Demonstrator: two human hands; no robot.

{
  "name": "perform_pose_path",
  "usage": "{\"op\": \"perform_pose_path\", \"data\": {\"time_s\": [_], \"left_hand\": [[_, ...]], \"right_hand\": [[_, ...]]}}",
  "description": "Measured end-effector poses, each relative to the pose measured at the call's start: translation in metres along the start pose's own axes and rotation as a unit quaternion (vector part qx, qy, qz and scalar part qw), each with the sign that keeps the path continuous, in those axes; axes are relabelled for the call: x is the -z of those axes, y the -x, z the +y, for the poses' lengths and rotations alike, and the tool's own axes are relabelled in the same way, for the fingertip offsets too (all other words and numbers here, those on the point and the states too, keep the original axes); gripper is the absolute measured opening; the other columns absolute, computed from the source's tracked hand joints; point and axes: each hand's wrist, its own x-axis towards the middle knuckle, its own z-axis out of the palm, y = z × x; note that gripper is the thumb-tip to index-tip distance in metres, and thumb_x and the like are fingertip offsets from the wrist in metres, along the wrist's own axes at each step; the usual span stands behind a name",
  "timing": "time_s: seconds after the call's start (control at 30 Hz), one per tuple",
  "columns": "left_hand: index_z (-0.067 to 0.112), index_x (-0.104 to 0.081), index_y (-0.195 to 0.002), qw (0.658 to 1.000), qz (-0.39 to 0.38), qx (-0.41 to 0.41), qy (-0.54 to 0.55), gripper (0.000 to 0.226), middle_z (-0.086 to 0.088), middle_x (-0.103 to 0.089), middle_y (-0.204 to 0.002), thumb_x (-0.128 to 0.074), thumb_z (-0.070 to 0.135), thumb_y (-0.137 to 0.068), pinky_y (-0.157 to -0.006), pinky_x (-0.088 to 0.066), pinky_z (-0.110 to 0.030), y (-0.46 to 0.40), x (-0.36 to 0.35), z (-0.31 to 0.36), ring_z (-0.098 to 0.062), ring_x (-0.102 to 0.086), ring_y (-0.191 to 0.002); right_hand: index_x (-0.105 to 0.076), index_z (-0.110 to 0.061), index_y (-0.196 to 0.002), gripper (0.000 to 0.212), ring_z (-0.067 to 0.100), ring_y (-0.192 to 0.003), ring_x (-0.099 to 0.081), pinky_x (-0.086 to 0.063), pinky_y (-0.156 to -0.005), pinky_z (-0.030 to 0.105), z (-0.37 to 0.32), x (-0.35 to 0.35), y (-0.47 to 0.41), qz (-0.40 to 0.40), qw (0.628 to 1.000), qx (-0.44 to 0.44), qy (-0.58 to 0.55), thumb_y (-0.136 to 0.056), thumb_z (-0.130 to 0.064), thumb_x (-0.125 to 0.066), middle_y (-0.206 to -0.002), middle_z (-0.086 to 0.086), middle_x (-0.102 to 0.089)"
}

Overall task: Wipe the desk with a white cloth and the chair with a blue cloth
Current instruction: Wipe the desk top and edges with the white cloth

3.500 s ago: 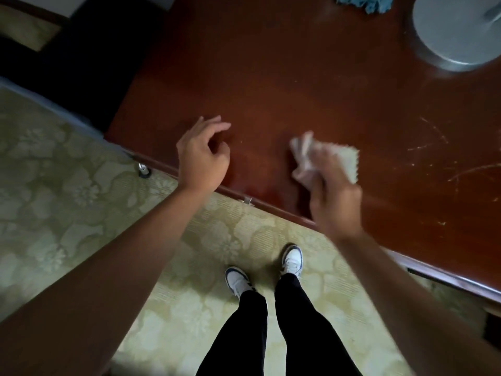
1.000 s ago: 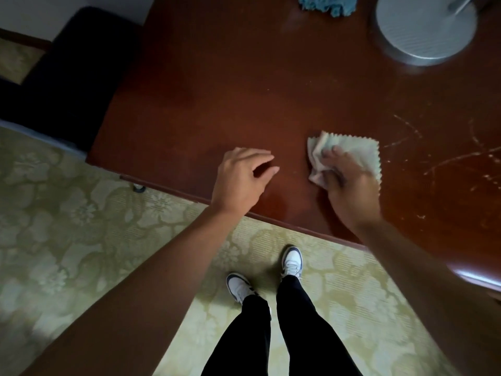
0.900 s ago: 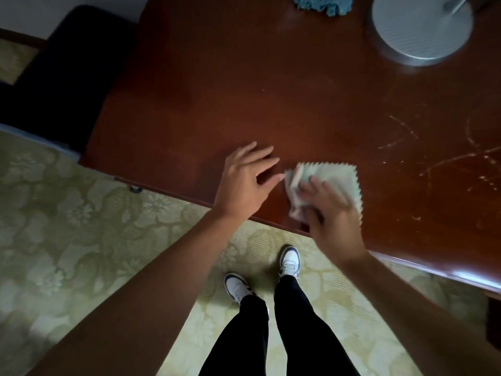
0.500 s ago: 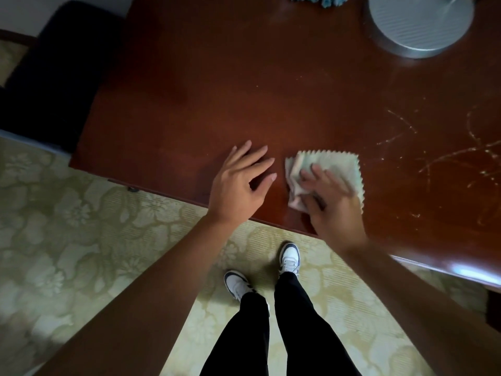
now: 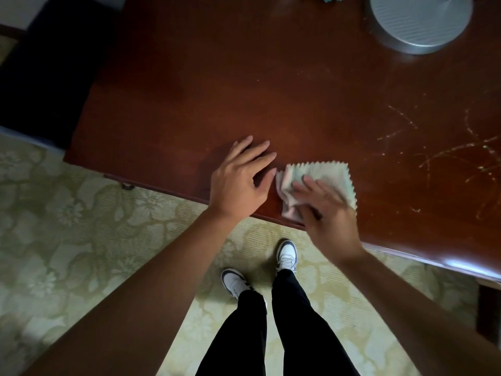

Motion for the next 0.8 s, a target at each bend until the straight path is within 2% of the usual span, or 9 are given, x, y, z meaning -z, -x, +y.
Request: {"op": "perform_pose_path", "data": {"time_s": [0.17,0.23,0.3,0.4,0.47,0.53,0.67,0.73,0.8], "left_hand": [[0.018,-0.076,-0.109,1.0,0.014,-0.011,-0.019,0.026,0.004,-0.07,-0.121,-0.07,0.025,-0.085,-0.099,-0.051,-0.043,-0.003,0.001,0.0,-0.022,-0.059,-0.123],[0.018,-0.076,-0.109,1.0,0.011,-0.007,-0.021,0.027,0.005,-0.07,-0.121,-0.068,0.026,-0.085,-0.095,-0.052,-0.038,-0.004,0.003,0.001,-0.019,-0.059,-0.122],[0.018,-0.075,-0.11,1.0,0.009,0.001,-0.025,0.028,0.006,-0.069,-0.121,-0.065,0.028,-0.086,-0.092,-0.053,-0.034,-0.006,0.005,0.002,-0.017,-0.059,-0.122],[0.016,-0.072,-0.115,0.998,-0.007,-0.006,-0.065,0.029,0.003,-0.068,-0.124,-0.063,0.028,-0.09,-0.091,-0.054,-0.037,-0.009,0.004,0.004,-0.02,-0.059,-0.122],[0.014,-0.07,-0.118,0.994,-0.022,-0.007,-0.105,0.03,0.0,-0.066,-0.127,-0.059,0.027,-0.093,-0.091,-0.054,-0.039,-0.01,0.004,0.008,-0.023,-0.059,-0.122],[0.012,-0.069,-0.118,0.993,-0.026,-0.007,-0.116,0.03,-0.006,-0.065,-0.128,-0.058,0.025,-0.092,-0.092,-0.053,-0.042,-0.014,0.002,0.013,-0.027,-0.059,-0.119],[0.013,-0.062,-0.127,0.986,-0.049,-0.005,-0.159,0.039,-0.013,-0.052,-0.142,-0.054,0.028,-0.092,-0.11,-0.034,-0.053,-0.039,-0.006,0.016,-0.03,-0.048,-0.132],[0.013,-0.057,-0.133,0.983,-0.049,0.013,-0.175,0.045,-0.013,-0.046,-0.148,-0.052,0.033,-0.092,-0.115,-0.024,-0.054,-0.059,-0.012,0.014,-0.029,-0.04,-0.14],[0.013,-0.052,-0.138,0.981,-0.046,0.056,-0.18,0.05,-0.012,-0.042,-0.152,-0.05,0.036,-0.093,-0.116,-0.02,-0.054,-0.079,-0.018,0.012,-0.028,-0.034,-0.144]], "right_hand": [[-0.069,-0.014,-0.118,0.029,0.026,-0.129,-0.051,-0.023,-0.108,0.017,0.006,-0.008,-0.063,0.03,0.991,-0.132,0.014,-0.09,-0.011,-0.063,-0.134,0.006,-0.059],[-0.068,-0.013,-0.118,0.03,0.029,-0.126,-0.053,-0.028,-0.111,0.028,-0.005,-0.013,-0.051,0.022,0.992,-0.125,0.018,-0.088,-0.01,-0.064,-0.132,0.009,-0.061],[-0.069,-0.012,-0.116,0.032,0.027,-0.119,-0.057,-0.036,-0.11,0.04,-0.019,-0.015,-0.013,-0.004,0.998,-0.062,0.025,-0.085,-0.005,-0.064,-0.127,0.009,-0.064],[-0.069,-0.014,-0.118,0.033,0.018,-0.128,-0.053,-0.037,-0.111,0.045,-0.026,-0.012,0.033,-0.063,0.998,-0.006,0.025,-0.087,-0.007,-0.064,-0.13,0.002,-0.063],[-0.065,-0.012,-0.125,0.033,0.022,-0.131,-0.05,-0.038,-0.109,0.05,-0.011,-0.005,0.015,-0.063,0.998,-0.011,0.029,-0.092,-0.013,-0.06,-0.134,0.006,-0.06],[-0.058,-0.011,-0.132,0.037,0.029,-0.138,-0.04,-0.031,-0.112,0.053,0.007,0.006,-0.026,-0.036,0.997,-0.047,0.058,-0.096,-0.018,-0.055,-0.144,0.01,-0.049],[-0.028,-0.016,-0.151,0.053,0.034,-0.149,0.0,-0.003,-0.12,0.046,0.05,0.021,-0.118,-0.06,0.98,-0.082,0.168,-0.103,-0.033,-0.04,-0.161,0.015,-0.007],[-0.015,-0.01,-0.154,0.061,0.032,-0.149,0.005,0.001,-0.121,0.043,0.066,0.022,-0.157,-0.069,0.976,-0.1,0.179,-0.104,-0.04,-0.033,-0.161,0.018,0.0],[-0.018,-0.006,-0.153,0.061,0.03,-0.15,0.001,0.0,-0.122,0.041,0.075,0.022,-0.196,-0.069,0.975,-0.109,0.183,-0.104,-0.039,-0.031,-0.161,0.018,-0.007]]}}
